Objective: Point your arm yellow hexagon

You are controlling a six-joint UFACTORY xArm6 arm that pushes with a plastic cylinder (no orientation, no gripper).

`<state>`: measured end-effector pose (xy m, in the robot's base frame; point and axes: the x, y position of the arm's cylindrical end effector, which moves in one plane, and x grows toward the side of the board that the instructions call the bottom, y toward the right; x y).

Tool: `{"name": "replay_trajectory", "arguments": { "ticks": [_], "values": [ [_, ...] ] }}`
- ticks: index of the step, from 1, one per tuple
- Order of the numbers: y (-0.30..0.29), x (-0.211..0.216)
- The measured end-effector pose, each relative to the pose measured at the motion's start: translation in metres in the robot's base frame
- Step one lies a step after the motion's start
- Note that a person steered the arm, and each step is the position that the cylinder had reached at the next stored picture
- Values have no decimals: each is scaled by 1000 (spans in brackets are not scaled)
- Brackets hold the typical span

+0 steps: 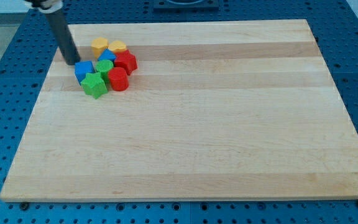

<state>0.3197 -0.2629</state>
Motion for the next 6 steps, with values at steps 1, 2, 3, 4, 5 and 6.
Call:
{"name": "replay_trajectory", "arguments": {
  "ticks": [1, 2, 3, 4, 5, 6],
  "values": [
    [-13, -27],
    [-14, -66],
    [0, -67],
    [10, -66],
    [45, -64],
    [67, -62]
  ]
}}
